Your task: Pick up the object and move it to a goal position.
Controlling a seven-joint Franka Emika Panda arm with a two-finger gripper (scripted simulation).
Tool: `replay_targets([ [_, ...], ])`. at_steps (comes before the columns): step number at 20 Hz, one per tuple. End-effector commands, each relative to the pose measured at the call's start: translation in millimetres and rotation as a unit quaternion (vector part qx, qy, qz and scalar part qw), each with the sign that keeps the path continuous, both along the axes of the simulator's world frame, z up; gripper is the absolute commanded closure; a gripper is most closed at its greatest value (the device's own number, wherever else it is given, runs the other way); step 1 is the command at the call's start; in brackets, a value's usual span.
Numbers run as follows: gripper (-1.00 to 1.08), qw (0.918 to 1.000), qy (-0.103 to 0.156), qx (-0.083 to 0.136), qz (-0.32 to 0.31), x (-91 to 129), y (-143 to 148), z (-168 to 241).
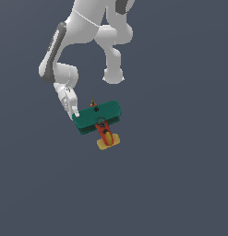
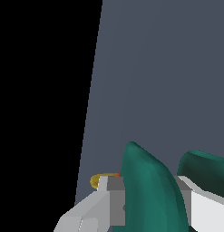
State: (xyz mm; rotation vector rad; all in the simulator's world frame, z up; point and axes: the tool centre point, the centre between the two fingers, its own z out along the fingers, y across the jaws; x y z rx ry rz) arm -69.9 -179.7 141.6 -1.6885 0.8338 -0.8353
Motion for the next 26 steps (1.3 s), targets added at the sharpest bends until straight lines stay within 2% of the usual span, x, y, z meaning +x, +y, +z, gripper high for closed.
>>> replay_targets([
  [1, 1.08, 1.0, 0.0, 0.0, 0.0, 0, 0, 0],
  [14, 1.08, 1.0, 0.0, 0.0, 0.0, 5, 8, 16],
  [20, 1.08, 1.0, 0.0, 0.0, 0.0, 17, 26, 53],
  [26, 1.08, 1.0, -0.001, 0.001, 0.001, 36, 56, 113],
])
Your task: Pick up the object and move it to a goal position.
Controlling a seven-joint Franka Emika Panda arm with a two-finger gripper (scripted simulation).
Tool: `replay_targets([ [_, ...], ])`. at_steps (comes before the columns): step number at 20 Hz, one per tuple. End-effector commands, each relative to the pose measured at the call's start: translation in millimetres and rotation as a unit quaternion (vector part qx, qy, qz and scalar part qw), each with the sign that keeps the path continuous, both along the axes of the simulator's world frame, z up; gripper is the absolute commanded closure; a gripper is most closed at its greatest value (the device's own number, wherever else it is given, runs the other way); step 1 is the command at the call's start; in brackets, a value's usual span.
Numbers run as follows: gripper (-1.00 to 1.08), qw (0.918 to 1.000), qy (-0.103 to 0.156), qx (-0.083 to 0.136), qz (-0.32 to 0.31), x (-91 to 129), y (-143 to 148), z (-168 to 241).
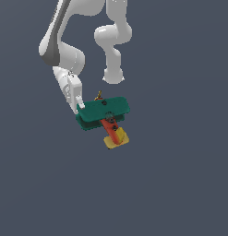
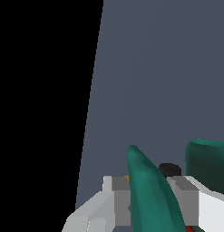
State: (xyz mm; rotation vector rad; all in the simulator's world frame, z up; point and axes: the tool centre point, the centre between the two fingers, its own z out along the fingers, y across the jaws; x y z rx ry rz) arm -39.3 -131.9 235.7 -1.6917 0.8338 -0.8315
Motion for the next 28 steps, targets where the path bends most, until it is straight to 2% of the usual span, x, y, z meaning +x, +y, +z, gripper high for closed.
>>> replay_targets([
  [1, 1.08, 1.0, -0.003, 0.001, 0.0, 10, 14, 30],
  [14, 1.08, 1.0, -0.005, 0.003, 0.002, 55, 80, 167],
  [28, 1.08, 1.0, -0.005, 0.001, 0.001, 92, 124, 272],
])
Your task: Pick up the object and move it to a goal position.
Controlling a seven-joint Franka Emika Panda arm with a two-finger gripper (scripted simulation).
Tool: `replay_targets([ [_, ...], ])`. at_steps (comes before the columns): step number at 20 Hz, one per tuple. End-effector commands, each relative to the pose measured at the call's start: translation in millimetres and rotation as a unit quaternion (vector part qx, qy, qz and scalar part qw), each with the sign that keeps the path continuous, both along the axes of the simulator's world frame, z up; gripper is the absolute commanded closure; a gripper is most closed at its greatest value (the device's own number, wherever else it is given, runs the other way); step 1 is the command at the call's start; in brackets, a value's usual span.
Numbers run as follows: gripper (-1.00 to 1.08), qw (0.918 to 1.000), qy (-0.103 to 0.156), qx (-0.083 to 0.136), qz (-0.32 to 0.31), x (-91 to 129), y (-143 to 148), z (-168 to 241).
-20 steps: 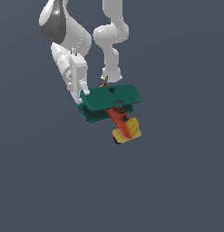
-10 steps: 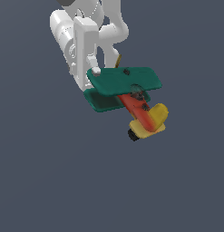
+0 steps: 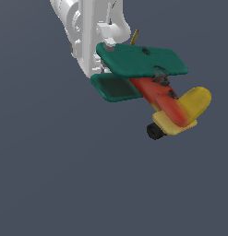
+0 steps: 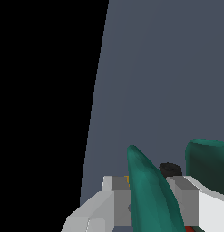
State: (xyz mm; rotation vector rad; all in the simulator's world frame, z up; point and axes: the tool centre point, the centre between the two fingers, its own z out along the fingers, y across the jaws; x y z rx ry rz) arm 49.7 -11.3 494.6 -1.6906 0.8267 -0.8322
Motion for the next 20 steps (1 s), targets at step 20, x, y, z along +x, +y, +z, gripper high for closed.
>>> replay_targets([
  [20, 1.08, 1.0, 0.001, -0.001, -0.003, 21, 18, 54],
])
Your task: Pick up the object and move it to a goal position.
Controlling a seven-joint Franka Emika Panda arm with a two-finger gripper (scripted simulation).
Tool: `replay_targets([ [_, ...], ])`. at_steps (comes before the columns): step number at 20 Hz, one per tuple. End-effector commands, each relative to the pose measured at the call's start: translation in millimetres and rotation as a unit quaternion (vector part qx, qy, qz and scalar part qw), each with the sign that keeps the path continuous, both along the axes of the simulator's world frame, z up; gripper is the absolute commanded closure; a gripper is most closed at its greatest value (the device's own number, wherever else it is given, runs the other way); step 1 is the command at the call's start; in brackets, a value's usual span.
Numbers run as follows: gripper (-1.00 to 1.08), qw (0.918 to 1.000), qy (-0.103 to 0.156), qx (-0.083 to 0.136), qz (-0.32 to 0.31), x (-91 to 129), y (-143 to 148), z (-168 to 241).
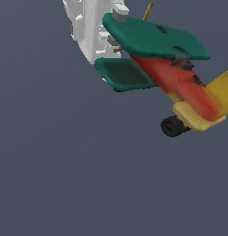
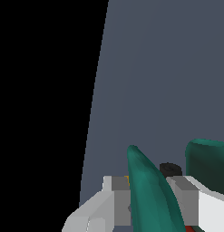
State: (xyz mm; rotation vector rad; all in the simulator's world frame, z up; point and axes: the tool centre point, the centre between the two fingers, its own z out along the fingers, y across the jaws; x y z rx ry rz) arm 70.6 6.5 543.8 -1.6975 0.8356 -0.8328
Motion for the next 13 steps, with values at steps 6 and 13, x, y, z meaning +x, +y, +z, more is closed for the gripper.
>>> replay_targets([
  [6, 1.08, 1.0, -0.003, 0.001, 0.0, 1, 8, 20],
  [13, 1.08, 1.0, -0.003, 0.001, 0.0, 3, 12, 31],
])
